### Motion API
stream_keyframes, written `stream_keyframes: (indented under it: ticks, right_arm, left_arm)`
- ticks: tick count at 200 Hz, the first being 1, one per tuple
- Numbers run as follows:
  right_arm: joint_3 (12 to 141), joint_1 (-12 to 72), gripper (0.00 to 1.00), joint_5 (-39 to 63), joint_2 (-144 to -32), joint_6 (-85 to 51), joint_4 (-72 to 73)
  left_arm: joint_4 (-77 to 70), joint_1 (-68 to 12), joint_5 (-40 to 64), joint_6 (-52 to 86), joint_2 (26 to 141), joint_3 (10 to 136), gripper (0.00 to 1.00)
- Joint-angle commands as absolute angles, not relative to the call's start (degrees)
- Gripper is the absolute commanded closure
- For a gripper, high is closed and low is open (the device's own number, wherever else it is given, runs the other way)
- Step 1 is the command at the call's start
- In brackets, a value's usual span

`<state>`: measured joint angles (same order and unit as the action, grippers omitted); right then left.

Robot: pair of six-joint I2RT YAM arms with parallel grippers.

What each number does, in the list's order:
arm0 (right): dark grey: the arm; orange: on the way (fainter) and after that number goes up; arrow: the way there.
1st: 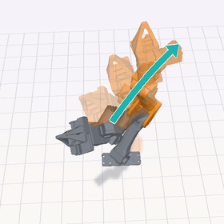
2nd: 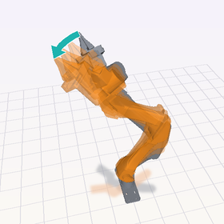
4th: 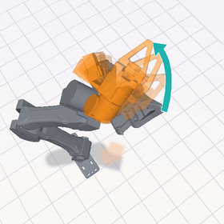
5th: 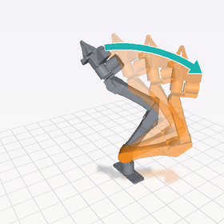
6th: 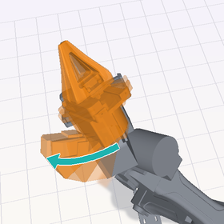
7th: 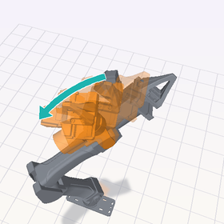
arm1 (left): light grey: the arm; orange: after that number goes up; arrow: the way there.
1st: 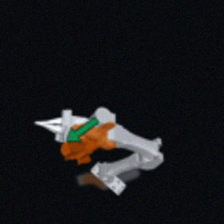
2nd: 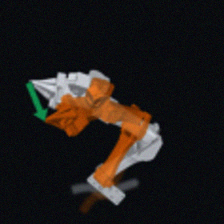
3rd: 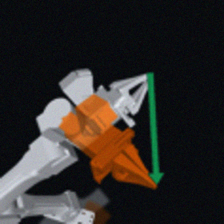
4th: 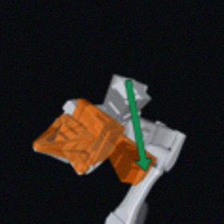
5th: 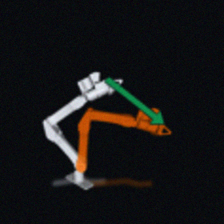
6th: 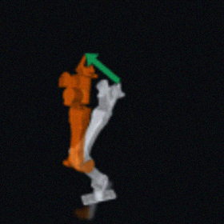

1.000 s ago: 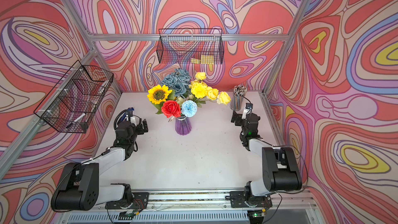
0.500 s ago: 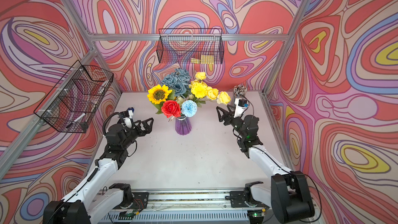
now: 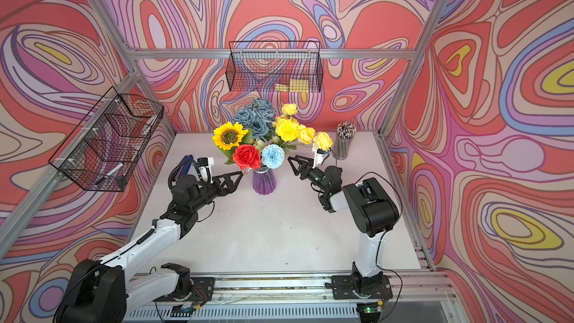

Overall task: Pick out yellow flowers from the vase
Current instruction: Adjust the vase at the center of the board.

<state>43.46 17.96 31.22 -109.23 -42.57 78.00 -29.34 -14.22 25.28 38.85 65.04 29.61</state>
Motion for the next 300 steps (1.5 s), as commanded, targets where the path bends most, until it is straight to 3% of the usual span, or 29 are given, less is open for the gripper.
stream_keyframes:
  ticks: [1,29,71,113,137,152,169,189,300]
  right_arm:
    - [46.3,19.2,0.37,33.5,-108.4,-44.2,84.0]
    - [47.7,19.7,0.38,33.7,-105.0,-38.8,75.3]
    - [48.2,21.3,0.39,33.0,-97.5,-28.9,61.0]
    - [47.3,21.5,0.39,32.6,-95.9,-26.2,58.4]
    - [46.9,21.5,0.4,32.3,-96.0,-26.0,58.1]
    - [46.5,21.5,0.41,31.7,-95.5,-25.1,57.3]
    - [45.8,21.6,0.41,30.9,-94.8,-24.4,57.0]
    - [45.7,21.6,0.41,30.8,-94.6,-23.8,56.5]
    - [44.5,21.6,0.41,30.8,-92.2,-23.0,54.8]
  left_arm:
    - [-32.6,-14.9,23.9,41.6,66.3,33.2,0.0]
    - [-32.7,-16.5,23.1,43.7,70.7,36.8,0.09]
    - [-19.2,-17.6,24.2,42.2,75.0,46.3,0.43]
    - [-8.2,-18.8,21.7,40.3,73.8,50.5,0.6]
    - [0.0,-19.1,23.0,40.5,75.0,54.4,0.83]
    - [6.9,-20.1,21.9,39.4,75.7,57.2,0.82]
    - [9.5,-21.2,20.9,39.1,75.6,58.0,0.67]
    - [6.2,-21.3,21.4,40.5,74.9,56.8,0.6]
    - [9.4,-21.8,20.8,40.3,80.8,62.6,0.72]
